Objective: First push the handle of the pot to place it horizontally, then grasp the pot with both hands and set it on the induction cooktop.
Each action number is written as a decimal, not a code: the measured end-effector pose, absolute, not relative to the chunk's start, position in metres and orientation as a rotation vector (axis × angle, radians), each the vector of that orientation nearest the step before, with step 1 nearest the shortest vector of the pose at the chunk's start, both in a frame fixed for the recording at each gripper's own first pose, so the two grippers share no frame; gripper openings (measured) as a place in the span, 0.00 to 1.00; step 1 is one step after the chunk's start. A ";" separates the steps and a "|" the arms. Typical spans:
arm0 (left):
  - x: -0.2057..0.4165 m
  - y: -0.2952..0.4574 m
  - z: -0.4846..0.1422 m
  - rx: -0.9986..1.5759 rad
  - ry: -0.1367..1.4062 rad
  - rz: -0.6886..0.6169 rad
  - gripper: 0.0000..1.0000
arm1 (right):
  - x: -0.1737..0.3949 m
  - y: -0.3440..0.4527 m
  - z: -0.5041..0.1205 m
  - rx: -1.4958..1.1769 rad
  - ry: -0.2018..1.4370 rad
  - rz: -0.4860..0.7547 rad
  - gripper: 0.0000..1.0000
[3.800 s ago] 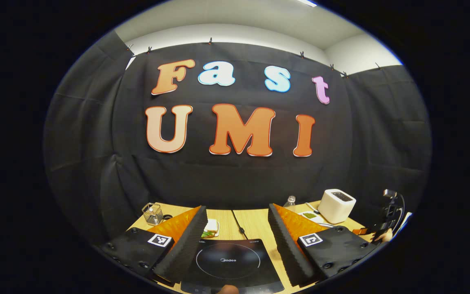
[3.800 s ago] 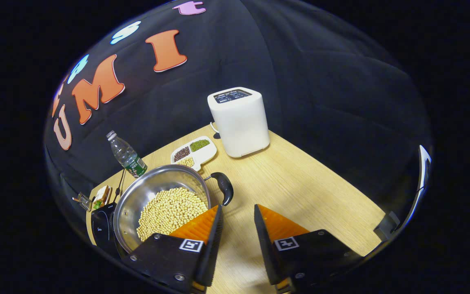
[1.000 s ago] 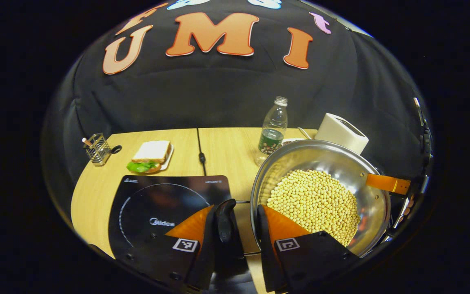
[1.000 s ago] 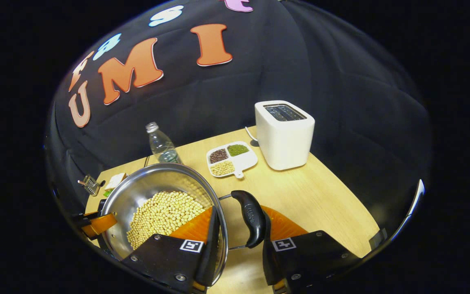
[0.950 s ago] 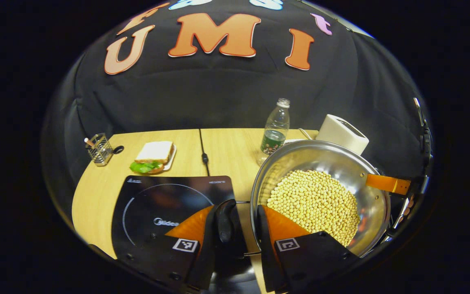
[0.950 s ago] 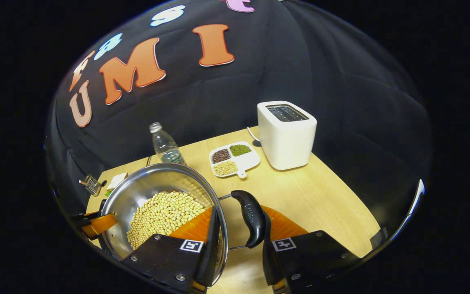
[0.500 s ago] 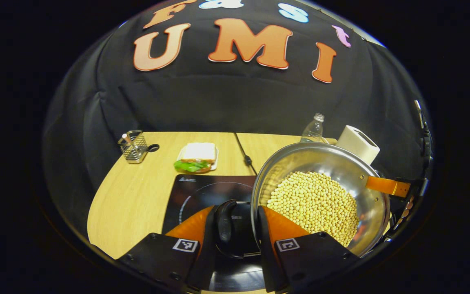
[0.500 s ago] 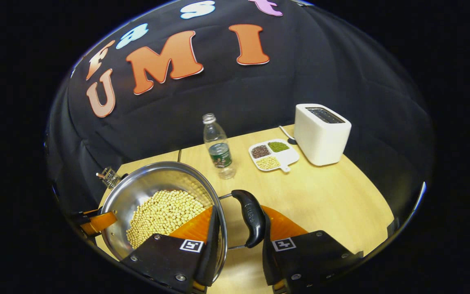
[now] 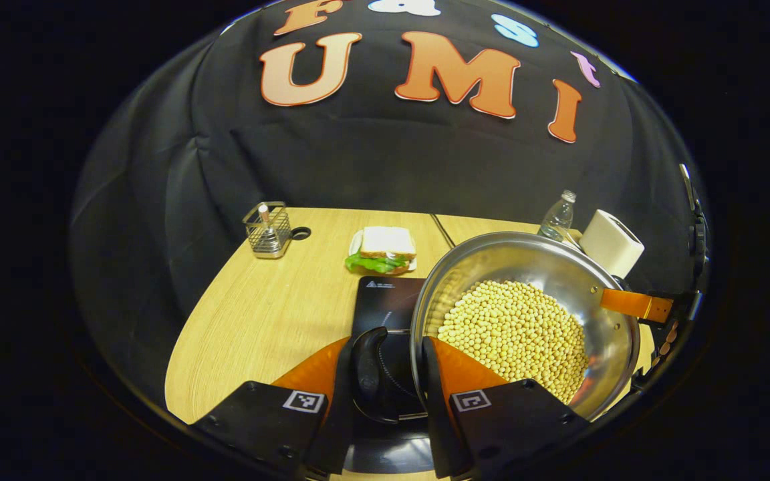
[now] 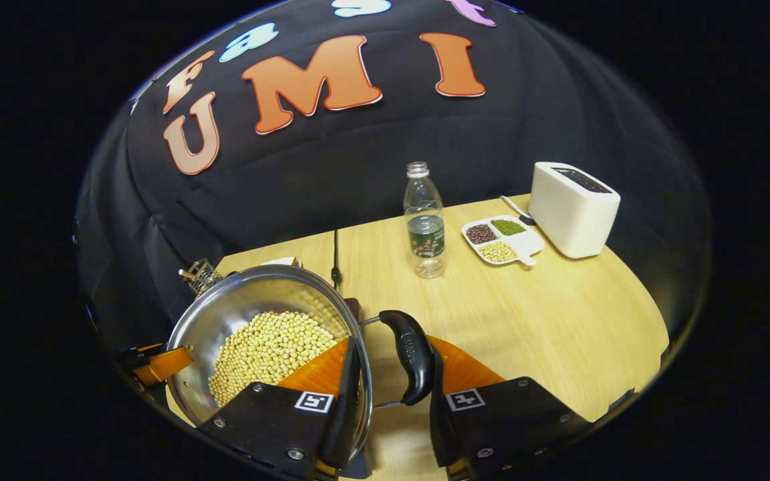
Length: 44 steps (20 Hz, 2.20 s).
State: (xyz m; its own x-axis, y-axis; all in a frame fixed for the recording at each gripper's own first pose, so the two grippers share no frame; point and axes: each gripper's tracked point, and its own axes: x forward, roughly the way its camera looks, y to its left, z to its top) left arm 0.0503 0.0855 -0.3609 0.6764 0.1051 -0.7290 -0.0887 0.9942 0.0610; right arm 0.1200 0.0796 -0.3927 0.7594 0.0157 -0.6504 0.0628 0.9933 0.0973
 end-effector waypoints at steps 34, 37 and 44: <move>0.081 0.073 -0.279 0.193 0.675 0.199 0.89 | 0.123 0.116 -0.403 0.103 0.671 0.061 0.72; 0.092 0.047 -0.212 0.244 0.514 0.191 1.00 | 0.123 0.100 -0.349 0.071 0.568 0.050 0.93; 0.100 -0.014 -0.075 0.153 0.274 0.146 0.99 | 0.096 0.060 -0.205 0.004 0.307 0.032 0.94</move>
State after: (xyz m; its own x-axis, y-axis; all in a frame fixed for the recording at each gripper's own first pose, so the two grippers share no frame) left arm 0.1002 -0.0140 -0.0747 0.9523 0.1636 -0.2576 -0.1220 0.9779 0.1700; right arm 0.0960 0.0600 -0.2050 0.9526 0.0320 -0.3025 -0.0309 0.9995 0.0085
